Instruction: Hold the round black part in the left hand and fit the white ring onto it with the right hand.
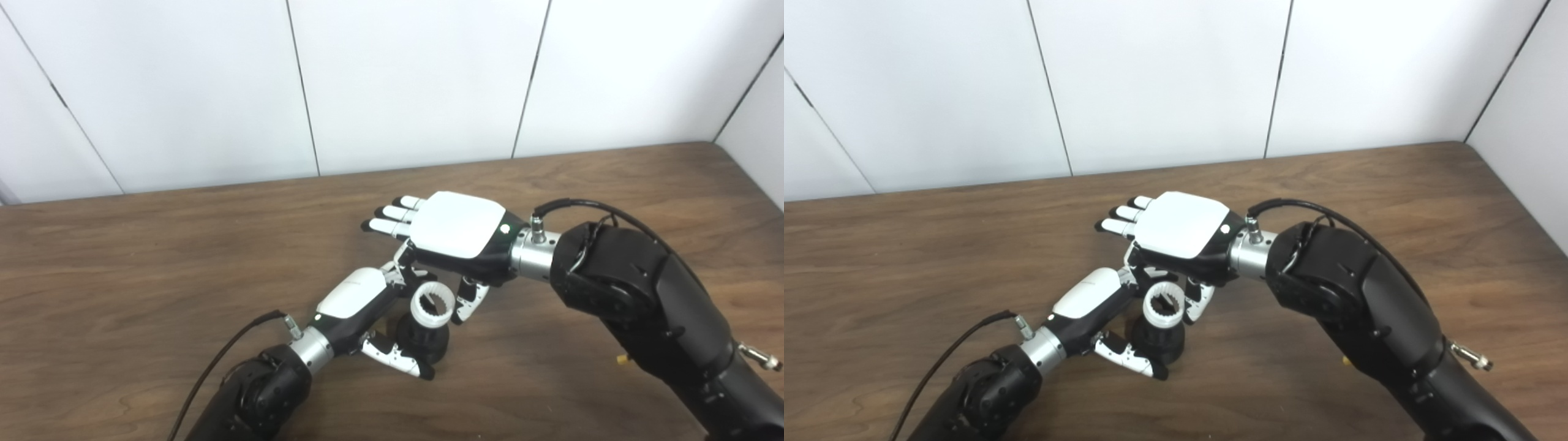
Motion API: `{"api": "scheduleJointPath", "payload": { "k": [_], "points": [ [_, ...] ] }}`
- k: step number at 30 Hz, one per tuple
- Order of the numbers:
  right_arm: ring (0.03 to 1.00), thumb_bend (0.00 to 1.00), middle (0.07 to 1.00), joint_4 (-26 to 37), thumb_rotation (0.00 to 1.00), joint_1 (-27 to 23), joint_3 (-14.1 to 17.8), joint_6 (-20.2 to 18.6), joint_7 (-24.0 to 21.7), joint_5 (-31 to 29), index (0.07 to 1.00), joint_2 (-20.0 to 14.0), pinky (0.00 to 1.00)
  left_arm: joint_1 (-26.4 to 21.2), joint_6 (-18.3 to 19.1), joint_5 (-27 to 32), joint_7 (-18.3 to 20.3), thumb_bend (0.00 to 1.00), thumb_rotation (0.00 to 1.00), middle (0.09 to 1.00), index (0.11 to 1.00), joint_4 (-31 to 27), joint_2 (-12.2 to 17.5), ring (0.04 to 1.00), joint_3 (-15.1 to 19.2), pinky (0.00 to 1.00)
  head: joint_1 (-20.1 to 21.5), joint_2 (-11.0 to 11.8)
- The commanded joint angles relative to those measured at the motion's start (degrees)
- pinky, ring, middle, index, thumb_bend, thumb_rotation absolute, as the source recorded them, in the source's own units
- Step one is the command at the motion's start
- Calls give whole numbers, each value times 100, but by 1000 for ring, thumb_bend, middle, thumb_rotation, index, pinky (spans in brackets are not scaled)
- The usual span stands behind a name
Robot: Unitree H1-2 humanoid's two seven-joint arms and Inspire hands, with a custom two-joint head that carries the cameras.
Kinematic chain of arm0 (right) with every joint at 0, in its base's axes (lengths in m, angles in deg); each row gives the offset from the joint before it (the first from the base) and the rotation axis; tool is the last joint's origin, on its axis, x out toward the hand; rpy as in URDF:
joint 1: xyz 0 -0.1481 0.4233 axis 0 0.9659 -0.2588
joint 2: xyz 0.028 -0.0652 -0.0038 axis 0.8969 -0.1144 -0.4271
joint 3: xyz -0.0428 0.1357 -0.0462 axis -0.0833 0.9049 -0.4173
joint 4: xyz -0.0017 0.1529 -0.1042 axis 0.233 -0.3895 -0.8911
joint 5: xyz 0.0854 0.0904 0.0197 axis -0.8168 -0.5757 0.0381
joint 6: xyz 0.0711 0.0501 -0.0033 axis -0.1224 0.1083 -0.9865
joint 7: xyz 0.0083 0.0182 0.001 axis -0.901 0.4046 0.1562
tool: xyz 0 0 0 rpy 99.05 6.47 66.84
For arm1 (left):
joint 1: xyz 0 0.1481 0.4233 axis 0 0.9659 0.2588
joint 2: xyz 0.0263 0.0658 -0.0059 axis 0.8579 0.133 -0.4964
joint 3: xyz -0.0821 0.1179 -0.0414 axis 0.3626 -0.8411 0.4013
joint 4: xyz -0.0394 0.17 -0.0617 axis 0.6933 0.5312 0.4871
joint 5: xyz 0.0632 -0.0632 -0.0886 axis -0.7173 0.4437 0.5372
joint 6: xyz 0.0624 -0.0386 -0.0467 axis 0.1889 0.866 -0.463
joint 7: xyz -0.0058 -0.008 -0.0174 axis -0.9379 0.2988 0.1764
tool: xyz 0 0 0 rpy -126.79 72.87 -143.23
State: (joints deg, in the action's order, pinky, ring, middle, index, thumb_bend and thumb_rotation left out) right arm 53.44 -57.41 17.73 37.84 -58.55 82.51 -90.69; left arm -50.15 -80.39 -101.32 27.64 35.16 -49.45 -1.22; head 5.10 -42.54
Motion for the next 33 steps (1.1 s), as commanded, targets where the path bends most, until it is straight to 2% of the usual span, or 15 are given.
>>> {"api": "scheduleJointPath", "payload": {
  "k": [1,9,15,33],
  "points": [
    [1000,519,1000,218,128,-298,77,-105,-78,-107,482,4,1000,-90,-4,-74,-25,515,45,887,476,-41,-8,912,-11,1000,3,-4],
    [1000,517,996,128,127,-351,41,-111,-331,-262,482,25,1000,-63,-5,-123,-60,515,46,883,476,-64,-39,914,-29,1000,-27,-20],
    [1000,515,990,-8,128,-327,-1,-9,-240,-257,482,42,1000,-39,22,-141,-61,515,46,885,476,-113,-59,910,-15,1000,-33,-47],
    [1000,513,1000,-107,133,-161,1,-35,-202,-285,483,88,1000,21,59,-161,-54,515,46,890,476,-225,-44,910,-17,1000,-14,-113]
  ]
}}
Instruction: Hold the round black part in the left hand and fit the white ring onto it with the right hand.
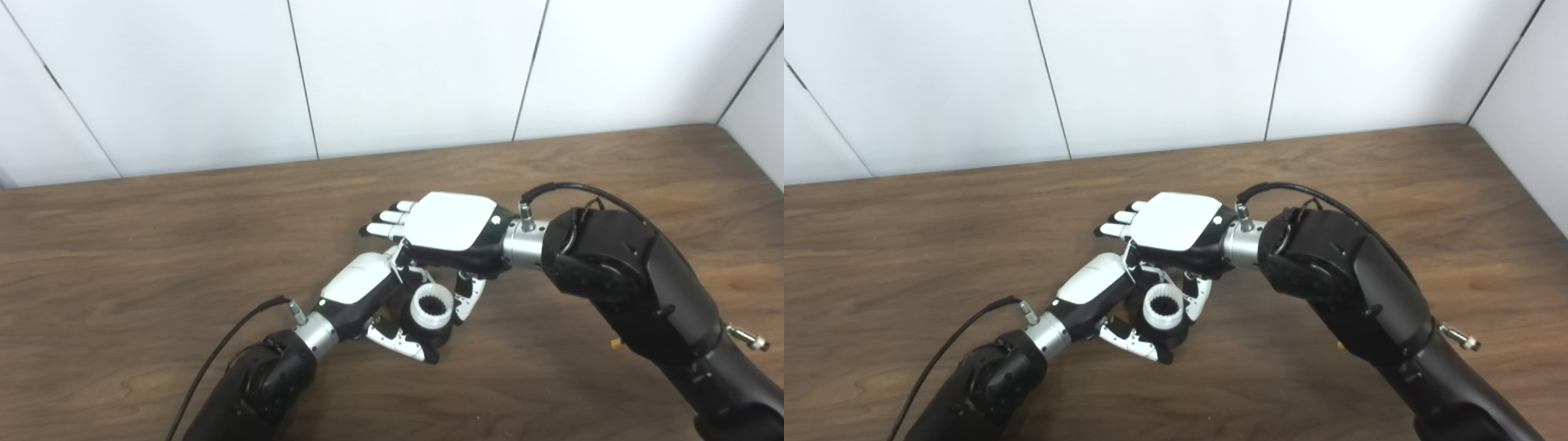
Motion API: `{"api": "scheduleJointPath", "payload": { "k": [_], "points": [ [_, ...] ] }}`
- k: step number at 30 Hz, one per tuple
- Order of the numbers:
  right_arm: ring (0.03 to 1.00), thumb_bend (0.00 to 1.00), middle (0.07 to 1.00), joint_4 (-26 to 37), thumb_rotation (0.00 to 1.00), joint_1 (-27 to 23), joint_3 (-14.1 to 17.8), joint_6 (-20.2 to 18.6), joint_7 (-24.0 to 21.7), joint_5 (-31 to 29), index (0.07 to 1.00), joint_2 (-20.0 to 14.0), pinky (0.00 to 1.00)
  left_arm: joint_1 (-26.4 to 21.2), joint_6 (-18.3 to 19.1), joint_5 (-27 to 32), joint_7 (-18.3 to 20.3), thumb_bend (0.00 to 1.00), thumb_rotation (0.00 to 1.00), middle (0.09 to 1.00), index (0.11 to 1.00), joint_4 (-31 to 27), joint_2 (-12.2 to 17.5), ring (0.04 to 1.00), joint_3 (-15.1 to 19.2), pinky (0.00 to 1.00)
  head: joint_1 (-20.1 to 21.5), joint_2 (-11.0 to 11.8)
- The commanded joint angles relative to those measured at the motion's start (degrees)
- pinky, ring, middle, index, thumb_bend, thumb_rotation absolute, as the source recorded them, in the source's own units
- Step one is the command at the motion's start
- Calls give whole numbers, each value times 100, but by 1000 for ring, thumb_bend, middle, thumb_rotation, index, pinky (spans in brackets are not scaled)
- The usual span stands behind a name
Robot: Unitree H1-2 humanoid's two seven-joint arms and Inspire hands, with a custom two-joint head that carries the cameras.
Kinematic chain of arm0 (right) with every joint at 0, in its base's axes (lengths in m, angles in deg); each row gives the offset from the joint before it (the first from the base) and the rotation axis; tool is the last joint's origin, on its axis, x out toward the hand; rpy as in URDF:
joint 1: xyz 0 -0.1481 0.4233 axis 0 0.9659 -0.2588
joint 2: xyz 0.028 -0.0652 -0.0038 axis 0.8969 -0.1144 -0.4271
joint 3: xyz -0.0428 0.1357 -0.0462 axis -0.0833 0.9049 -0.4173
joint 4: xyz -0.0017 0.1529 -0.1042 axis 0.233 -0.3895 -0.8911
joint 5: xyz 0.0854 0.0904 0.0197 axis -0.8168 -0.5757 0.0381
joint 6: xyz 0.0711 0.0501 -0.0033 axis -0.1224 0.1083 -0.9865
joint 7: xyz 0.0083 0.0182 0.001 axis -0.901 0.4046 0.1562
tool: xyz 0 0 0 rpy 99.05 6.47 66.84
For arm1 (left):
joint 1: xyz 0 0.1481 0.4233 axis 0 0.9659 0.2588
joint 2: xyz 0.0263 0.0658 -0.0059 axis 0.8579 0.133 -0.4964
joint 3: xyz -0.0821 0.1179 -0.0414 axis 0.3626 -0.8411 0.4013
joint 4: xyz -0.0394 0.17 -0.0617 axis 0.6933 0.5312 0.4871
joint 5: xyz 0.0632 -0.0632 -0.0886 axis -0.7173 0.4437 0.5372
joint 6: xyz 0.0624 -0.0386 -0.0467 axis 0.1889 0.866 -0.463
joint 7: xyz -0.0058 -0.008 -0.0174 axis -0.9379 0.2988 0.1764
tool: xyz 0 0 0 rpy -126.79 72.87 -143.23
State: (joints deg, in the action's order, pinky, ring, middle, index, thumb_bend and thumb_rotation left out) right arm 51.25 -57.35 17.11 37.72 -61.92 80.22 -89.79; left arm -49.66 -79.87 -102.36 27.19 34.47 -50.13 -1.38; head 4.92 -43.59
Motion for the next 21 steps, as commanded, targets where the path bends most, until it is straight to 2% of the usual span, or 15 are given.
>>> {"api": "scheduleJointPath", "payload": {
  "k": [1,13,21],
  "points": [
    [1000,513,1000,123,133,-164,57,-29,120,-43,483,-3,1000,-18,-8,-65,-28,515,46,890,476,-158,21,909,-3,1000,2,-16],
    [1000,513,1000,239,133,-128,47,-67,92,-58,483,23,1000,31,-214,-309,-305,516,45,889,476,-98,46,912,-63,1000,38,-83],
    [1000,512,1000,309,134,-90,-2,-100,32,79,484,32,1000,74,-224,-307,-393,516,45,895,476,-107,25,922,-70,1000,27,-111]
  ]
}}
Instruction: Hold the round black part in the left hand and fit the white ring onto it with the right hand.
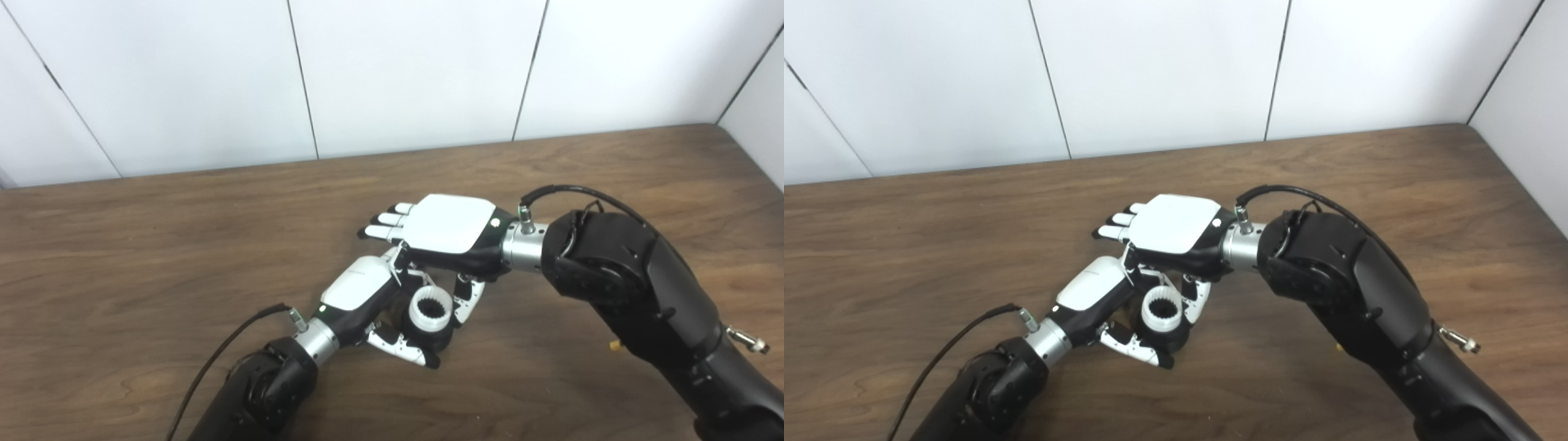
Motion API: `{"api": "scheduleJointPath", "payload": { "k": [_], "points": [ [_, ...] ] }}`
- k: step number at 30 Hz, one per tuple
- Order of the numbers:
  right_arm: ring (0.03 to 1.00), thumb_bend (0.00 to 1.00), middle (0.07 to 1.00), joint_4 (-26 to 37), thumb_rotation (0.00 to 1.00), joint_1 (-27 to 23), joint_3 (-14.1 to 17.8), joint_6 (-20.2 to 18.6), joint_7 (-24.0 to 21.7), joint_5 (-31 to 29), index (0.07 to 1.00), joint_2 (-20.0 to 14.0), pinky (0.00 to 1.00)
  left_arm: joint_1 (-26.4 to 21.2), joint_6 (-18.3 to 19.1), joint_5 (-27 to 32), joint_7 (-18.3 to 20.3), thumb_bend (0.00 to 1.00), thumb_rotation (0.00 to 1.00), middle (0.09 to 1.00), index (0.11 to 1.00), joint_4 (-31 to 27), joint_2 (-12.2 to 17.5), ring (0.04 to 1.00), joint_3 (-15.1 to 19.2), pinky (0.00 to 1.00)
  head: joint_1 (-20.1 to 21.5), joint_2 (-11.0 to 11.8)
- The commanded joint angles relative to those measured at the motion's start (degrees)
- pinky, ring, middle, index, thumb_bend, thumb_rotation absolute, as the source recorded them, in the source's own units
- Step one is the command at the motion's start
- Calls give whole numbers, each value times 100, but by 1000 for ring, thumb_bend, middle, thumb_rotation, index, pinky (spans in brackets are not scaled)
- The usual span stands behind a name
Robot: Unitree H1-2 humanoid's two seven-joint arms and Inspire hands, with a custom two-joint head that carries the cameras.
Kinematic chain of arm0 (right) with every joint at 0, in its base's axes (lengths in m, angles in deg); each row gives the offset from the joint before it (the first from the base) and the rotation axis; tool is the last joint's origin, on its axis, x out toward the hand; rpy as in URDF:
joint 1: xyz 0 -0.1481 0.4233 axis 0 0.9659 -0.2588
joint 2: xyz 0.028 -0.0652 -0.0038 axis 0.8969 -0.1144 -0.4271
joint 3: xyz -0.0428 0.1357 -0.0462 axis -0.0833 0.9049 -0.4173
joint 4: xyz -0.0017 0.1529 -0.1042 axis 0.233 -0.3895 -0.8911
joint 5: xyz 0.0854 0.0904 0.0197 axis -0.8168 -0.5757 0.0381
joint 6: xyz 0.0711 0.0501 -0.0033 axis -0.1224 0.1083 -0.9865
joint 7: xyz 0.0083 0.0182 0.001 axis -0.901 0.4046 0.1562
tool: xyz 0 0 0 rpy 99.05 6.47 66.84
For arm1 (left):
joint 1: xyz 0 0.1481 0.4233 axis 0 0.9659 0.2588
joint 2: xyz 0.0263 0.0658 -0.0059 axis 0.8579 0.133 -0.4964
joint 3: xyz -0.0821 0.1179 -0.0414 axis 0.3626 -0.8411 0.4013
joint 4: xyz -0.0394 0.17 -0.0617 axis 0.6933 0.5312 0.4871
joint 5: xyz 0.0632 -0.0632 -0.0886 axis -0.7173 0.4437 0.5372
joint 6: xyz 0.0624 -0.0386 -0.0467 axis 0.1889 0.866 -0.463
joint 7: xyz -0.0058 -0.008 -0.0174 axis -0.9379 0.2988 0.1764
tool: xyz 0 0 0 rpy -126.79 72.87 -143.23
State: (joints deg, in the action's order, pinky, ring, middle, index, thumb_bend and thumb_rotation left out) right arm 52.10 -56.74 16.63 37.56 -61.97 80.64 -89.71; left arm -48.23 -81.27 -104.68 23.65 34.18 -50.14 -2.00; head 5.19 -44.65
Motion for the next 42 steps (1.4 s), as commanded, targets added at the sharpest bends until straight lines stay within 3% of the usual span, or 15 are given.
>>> {"api": "scheduleJointPath", "payload": {
  "k": [1,18,30,42],
  "points": [
    [1000,512,1000,243,134,-142,35,-103,14,59,484,26,1000,-67,-84,-66,-42,516,45,895,476,-75,20,922,-7,1000,4,-8],
    [1000,512,1000,227,134,-32,1,27,70,204,485,21,1000,-65,-56,14,-41,516,45,884,476,-95,-10,910,31,1000,-12,1],
    [1000,513,999,38,136,112,-14,215,398,401,484,11,1000,-27,-2,51,6,515,45,886,476,-166,-31,916,34,1000,-20,-8],
    [1000,514,1000,35,134,217,8,181,469,467,484,10,1000,2,2,44,-21,516,45,882,476,-162,-75,915,31,1000,-31,0]
  ]
}}
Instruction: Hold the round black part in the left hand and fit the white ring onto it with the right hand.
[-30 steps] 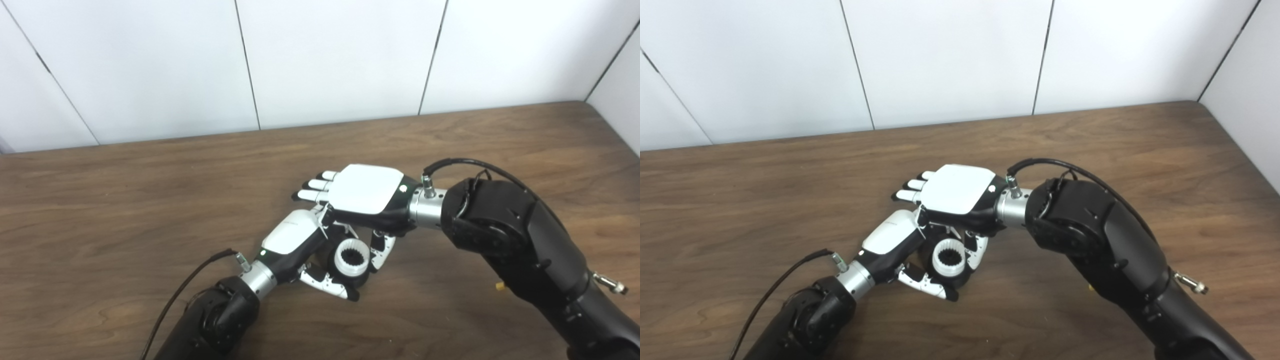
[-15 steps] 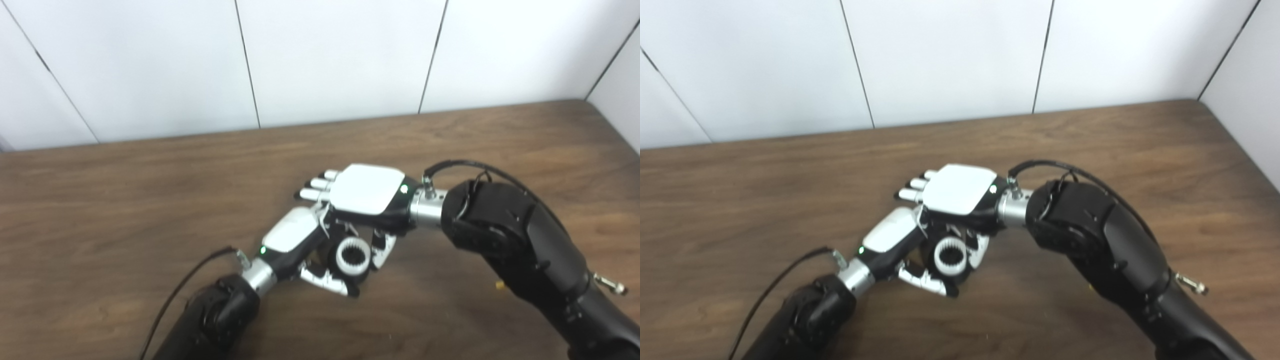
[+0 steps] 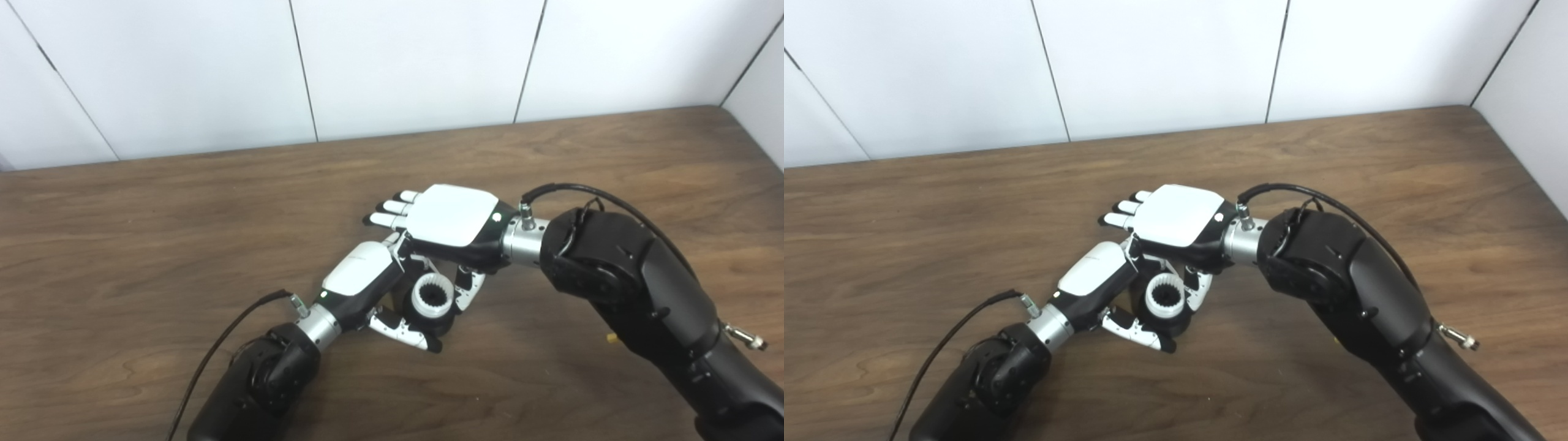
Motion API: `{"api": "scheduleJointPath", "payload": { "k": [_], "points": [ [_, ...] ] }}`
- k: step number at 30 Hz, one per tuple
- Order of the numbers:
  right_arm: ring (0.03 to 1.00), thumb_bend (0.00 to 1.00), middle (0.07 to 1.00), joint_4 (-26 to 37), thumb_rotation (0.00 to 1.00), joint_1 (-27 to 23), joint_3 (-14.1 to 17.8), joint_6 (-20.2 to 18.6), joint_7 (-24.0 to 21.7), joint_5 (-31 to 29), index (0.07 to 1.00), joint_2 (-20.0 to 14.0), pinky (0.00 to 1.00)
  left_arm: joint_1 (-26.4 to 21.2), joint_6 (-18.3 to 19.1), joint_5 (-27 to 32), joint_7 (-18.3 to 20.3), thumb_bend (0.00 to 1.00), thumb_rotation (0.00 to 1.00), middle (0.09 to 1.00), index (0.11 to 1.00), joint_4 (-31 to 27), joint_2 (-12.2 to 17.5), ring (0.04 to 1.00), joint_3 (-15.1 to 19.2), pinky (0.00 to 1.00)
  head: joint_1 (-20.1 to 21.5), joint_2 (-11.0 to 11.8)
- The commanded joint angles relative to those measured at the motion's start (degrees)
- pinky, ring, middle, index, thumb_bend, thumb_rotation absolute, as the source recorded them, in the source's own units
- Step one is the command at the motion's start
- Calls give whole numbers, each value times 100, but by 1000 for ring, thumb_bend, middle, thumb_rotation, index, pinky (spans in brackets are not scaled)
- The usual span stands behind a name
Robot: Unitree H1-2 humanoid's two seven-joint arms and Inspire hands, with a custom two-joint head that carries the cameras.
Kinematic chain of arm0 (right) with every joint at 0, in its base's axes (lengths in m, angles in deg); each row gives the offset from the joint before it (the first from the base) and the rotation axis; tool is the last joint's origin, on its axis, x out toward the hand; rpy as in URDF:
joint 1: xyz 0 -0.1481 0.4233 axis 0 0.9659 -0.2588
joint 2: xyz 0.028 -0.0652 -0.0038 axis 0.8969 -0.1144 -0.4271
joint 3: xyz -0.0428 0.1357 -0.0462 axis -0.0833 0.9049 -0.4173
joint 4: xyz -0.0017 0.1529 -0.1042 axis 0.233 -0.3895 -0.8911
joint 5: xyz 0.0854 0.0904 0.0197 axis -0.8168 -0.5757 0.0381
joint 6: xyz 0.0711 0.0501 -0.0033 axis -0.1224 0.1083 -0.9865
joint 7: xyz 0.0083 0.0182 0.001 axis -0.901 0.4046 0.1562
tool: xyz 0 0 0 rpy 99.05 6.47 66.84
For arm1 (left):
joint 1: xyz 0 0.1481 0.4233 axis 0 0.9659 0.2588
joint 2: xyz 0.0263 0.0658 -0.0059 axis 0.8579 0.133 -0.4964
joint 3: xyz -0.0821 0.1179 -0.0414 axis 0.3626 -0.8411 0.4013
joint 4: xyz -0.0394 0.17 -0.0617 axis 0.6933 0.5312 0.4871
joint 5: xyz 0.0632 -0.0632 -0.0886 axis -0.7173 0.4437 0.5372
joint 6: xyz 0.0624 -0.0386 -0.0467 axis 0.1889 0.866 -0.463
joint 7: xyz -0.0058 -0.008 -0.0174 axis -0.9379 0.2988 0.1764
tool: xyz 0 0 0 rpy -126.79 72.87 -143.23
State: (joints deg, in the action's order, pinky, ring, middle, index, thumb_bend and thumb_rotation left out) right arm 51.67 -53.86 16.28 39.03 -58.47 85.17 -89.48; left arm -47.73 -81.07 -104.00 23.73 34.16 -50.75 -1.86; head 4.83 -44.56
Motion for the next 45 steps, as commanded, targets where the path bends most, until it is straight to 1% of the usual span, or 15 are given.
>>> {"api": "scheduleJointPath", "payload": {
  "k": [1,6,11,24,34,45],
  "points": [
    [1000,514,1000,75,134,-69,42,24,114,17,484,-12,1000,-43,-12,-15,-23,516,45,883,476,-159,-14,918,20,1000,5,-9],
    [1000,513,1000,90,135,-63,37,-9,86,7,484,-21,1000,-24,-11,10,-14,515,45,886,476,-175,-16,928,32,1000,8,-31],
    [1000,514,1000,57,134,-27,37,44,173,19,484,-15,1000,-17,-31,21,-25,516,45,885,476,-172,-24,928,41,1000,7,-33],
    [1000,515,1000,-26,134,6,-111,98,229,231,484,42,1000,-13,70,-42,20,516,45,893,476,-216,-32,935,4,1000,2,-44],
    [1000,514,996,-230,135,-30,-188,94,245,287,484,27,1000,24,59,-47,-18,516,44,894,476,-237,-64,935,-19,1000,-23,-72],
    [1000,516,984,-156,136,49,-234,105,370,270,484,90,1000,20,114,-107,-44,515,45,896,477,-235,-60,927,-69,1000,-27,-70]
  ]
}}
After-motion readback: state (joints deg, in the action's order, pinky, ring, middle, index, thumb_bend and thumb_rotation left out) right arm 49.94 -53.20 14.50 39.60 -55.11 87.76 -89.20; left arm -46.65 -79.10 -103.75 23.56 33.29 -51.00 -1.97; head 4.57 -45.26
